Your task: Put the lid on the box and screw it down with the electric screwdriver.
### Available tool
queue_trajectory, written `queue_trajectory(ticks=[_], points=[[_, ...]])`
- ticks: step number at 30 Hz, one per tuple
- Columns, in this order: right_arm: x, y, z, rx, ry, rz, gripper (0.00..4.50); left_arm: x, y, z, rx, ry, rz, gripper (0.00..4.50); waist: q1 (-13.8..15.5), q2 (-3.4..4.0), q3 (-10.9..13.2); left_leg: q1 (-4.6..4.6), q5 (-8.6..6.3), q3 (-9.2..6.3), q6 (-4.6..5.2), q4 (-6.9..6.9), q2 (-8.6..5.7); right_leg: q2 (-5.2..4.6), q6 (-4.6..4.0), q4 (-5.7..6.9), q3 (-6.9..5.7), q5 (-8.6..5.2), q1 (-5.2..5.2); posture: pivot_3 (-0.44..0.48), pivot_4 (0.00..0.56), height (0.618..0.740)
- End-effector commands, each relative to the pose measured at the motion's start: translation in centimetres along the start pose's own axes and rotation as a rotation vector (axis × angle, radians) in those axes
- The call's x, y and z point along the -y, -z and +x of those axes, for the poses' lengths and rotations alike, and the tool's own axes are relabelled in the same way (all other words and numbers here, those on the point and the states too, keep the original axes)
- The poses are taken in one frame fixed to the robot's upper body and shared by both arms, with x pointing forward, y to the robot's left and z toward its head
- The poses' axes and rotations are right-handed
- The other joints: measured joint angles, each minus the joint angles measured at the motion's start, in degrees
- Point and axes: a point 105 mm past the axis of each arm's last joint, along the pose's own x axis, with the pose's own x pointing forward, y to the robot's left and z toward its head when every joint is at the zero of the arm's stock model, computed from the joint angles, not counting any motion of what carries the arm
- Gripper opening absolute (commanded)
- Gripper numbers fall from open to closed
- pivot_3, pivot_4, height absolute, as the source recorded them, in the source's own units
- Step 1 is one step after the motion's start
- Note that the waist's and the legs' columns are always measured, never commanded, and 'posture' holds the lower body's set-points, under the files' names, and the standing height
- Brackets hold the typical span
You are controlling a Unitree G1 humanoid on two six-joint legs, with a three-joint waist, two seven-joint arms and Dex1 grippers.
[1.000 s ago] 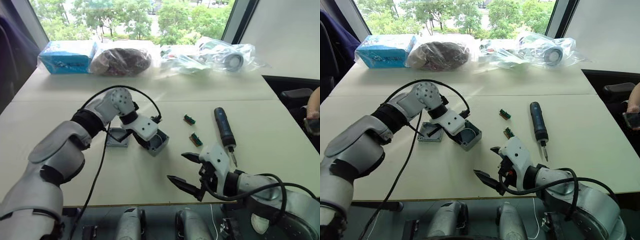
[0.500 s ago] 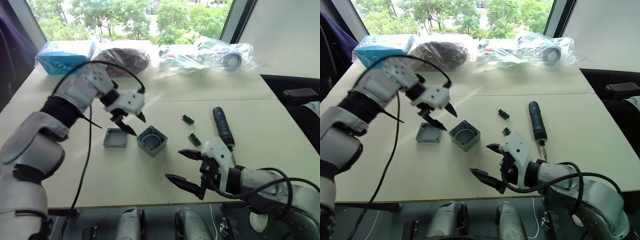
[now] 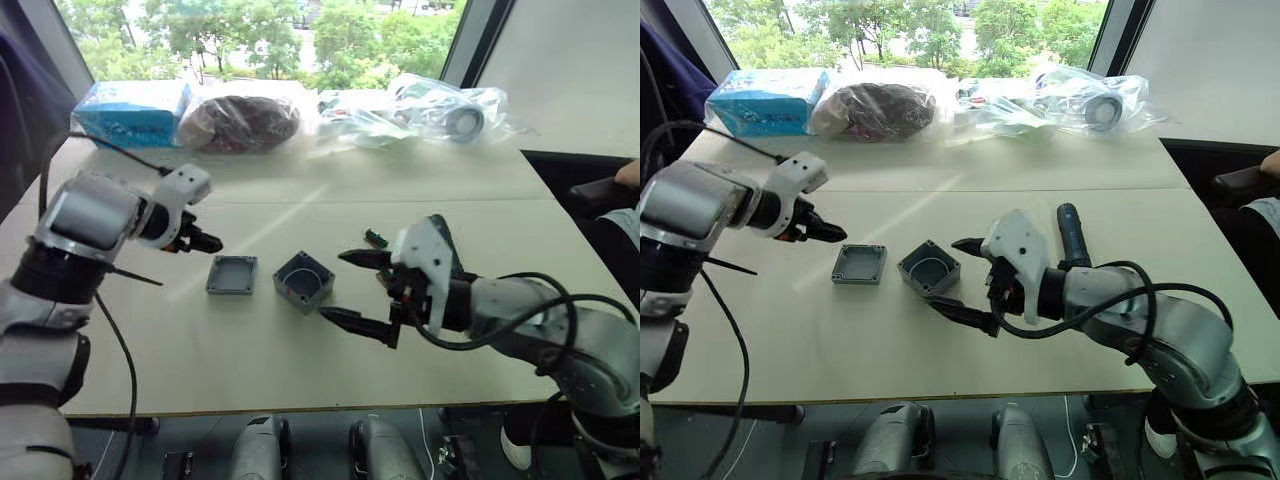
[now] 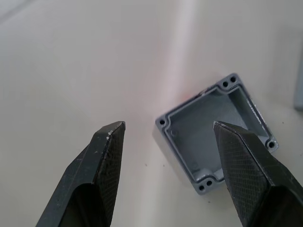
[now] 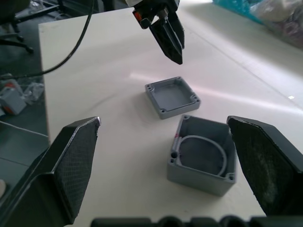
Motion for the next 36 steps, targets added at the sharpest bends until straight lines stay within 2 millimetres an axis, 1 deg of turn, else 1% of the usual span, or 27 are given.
queue_trajectory(ticks=[1, 4, 7, 9, 11, 15, 17, 19, 20, 23, 24, 25, 26, 28, 31, 34, 35, 36], points=[[0.0, 0.4, 0.5, 0.004, -0.006, -0.039, 4.5, -0.9, 0.0, -0.7, 0.043, -0.042, -0.09, 3.02, 0.22, -0.02, 0.01, 0.0, 0.02, -0.01, -0.03, 0.0, -0.01, 0.0, 0.0, 0.03, -0.01, 0.0, 0.0, 0.0, 0.15, 0.74], [0.2, 0.6, 0.7, 0.009, 0.0, -0.036, 4.5, -0.6, 0.4, -0.1, 0.04, -0.005, -0.129, 3.02, 0.3, -0.02, 0.0, 0.0, 0.03, -0.02, -0.06, 0.01, -0.01, -0.03, -0.02, 0.03, -0.03, 0.0, 0.0, 0.0, 0.15, 0.74], [0.3, 1.0, 0.7, 0.001, 0.017, -0.029, 4.5, -0.7, 0.9, 0.6, 0.022, -0.027, -0.145, 3.02, 0.27, -0.02, 0.0, 0.0, 0.03, 0.0, -0.06, 0.01, -0.01, -0.06, -0.02, 0.02, -0.02, 0.01, 0.01, 0.0, 0.15, 0.74], [0.2, 1.1, 0.6, -0.001, 0.027, -0.022, 4.5, -0.5, 0.8, 1.1, 0.017, -0.024, -0.157, 3.02, 0.27, -0.02, 0.0, 0.0, 0.03, -0.01, -0.06, 0.0, -0.01, -0.06, -0.02, 0.02, -0.02, 0.01, 0.02, 0.0, 0.15, 0.74], [0.2, 1.1, 0.7, 0.0, 0.035, -0.018, 4.5, -0.3, 0.8, 1.5, 0.011, -0.024, -0.162, 3.02, 0.25, -0.02, 0.0, 0.0, 0.03, -0.01, -0.07, 0.01, -0.01, -0.06, -0.02, 0.02, -0.02, 0.01, 0.02, 0.0, 0.15, 0.74], [0.3, 1.0, 0.6, 0.012, 0.071, -0.005, 4.5, -0.1, 1.2, 3.2, -0.025, -0.034, -0.152, 3.02, 0.23, -0.02, 0.0, 0.02, 0.03, 0.01, -0.07, 0.0, -0.02, -0.06, -0.02, 0.03, -0.02, 0.01, 0.02, 0.0, 0.15, 0.74], [0.3, 0.9, 0.6, 0.013, 0.081, -0.002, 4.5, -0.5, 1.4, 3.6, -0.037, -0.051, -0.162, 3.02, 0.21, 0.01, -0.02, 0.01, 0.03, 0.01, -0.07, 0.01, -0.04, -0.05, -0.03, 0.03, -0.02, 0.01, 0.01, 0.0, 0.15, 0.74], [0.4, 0.9, 0.5, 0.011, 0.097, 0.0, 4.5, -0.6, 1.8, 4.4, -0.055, -0.05, -0.167, 2.52, 0.27, 0.02, -0.03, 0.04, 0.03, 0.02, -0.07, 0.0, -0.03, -0.06, -0.03, 0.03, -0.02, 0.01, 0.02, 0.0, 0.15, 0.74], [0.5, 1.0, 0.4, 0.01, 0.103, 0.002, 4.5, -0.6, 2.0, 4.6, -0.06, -0.043, -0.172, 2.35, 0.28, 0.04, -0.05, 0.05, 0.03, 0.01, -0.07, 0.0, -0.03, -0.06, -0.03, 0.04, -0.02, 0.01, 0.04, 0.0, 0.15, 0.74], [0.5, 1.1, 0.2, 0.007, 0.115, 0.008, 4.5, 0.0, 2.1, 5.1, -0.056, -0.007, -0.187, 1.27, 0.38, 0.06, -0.1, 0.1, 0.03, 0.0, -0.07, 0.0, -0.01, -0.08, -0.05, 0.04, -0.02, 0.0, 0.09, 0.0, 0.15, 0.74], [0.3, 1.1, 0.2, 0.006, 0.116, 0.012, 4.5, 0.0, 2.4, 5.3, -0.059, -0.009, -0.188, 0.83, 0.38, 0.06, -0.1, 0.12, 0.03, -0.01, -0.07, 0.01, -0.02, -0.1, -0.06, 0.04, -0.03, 0.0, 0.12, 0.0, 0.15, 0.74], [0.2, 1.1, 0.1, 0.006, 0.113, 0.016, 4.5, 0.2, 2.6, 5.5, -0.064, -0.001, -0.201, 0.52, 0.29, 0.06, -0.11, 0.13, 0.03, 0.0, -0.08, 0.0, -0.02, -0.12, -0.07, 0.04, -0.02, -0.01, 0.13, 0.0, 0.15, 0.74], [0.1, 1.1, 0.1, 0.006, 0.112, 0.02, 4.5, 0.2, 2.8, 5.6, -0.067, 0.004, -0.211, 0.09, 0.29, 0.1, -0.14, 0.13, 0.03, 0.01, -0.08, 0.01, -0.02, -0.13, -0.14, 0.03, -0.02, -0.03, 0.13, 0.0, 0.15, 0.74], [0.0, 1.3, 0.0, 0.005, 0.111, 0.029, 4.5, 0.2, 2.9, 5.7, -0.059, -0.008, -0.214, 0.04, 0.3, 0.16, -0.18, 0.15, 0.03, 0.0, -0.07, 0.0, -0.02, -0.13, -0.13, 0.04, -0.02, -0.03, 0.14, 0.0, 0.15, 0.74], [0.5, 1.6, -0.7, -0.004, 0.154, 0.052, 4.5, -1.3, 0.5, 5.5, 0.144, -0.069, -0.229, 0.04, 0.44, 0.35, -0.3, 0.19, 0.03, 0.0, -0.07, 0.0, -0.03, -0.15, -0.12, 0.03, -0.02, -0.03, 0.19, 0.0, 0.15, 0.74], [2.4, 0.2, -1.3, 0.084, 0.25, 0.107, 4.5, -2.7, -3.8, 3.3, 0.438, -0.04, -0.284, 0.04, 0.53, 0.21, -0.22, 0.21, 0.05, -0.03, -0.11, 0.0, -0.05, -0.21, -0.27, 0.04, -0.04, -0.04, 0.22, 0.0, 0.15, 0.74], [3.1, -0.5, -1.5, 0.13, 0.277, 0.136, 4.5, -3.2, -5.3, 2.0, 0.548, -0.035, -0.281, 0.04, 0.37, 0.16, -0.19, 0.17, 0.08, -0.04, -0.15, 0.01, -0.03, -0.19, -0.34, 0.03, -0.05, 0.0, 0.18, 0.0, 0.15, 0.74], [3.7, -1.0, -1.6, 0.167, 0.294, 0.159, 4.5, -3.4, -6.4, 1.1, 0.621, -0.021, -0.286, 0.04, 0.26, 0.09, -0.15, 0.14, 0.08, -0.04, -0.16, 0.01, -0.01, -0.17, -0.34, 0.01, -0.05, 0.04, 0.16, 0.0, 0.15, 0.74]])
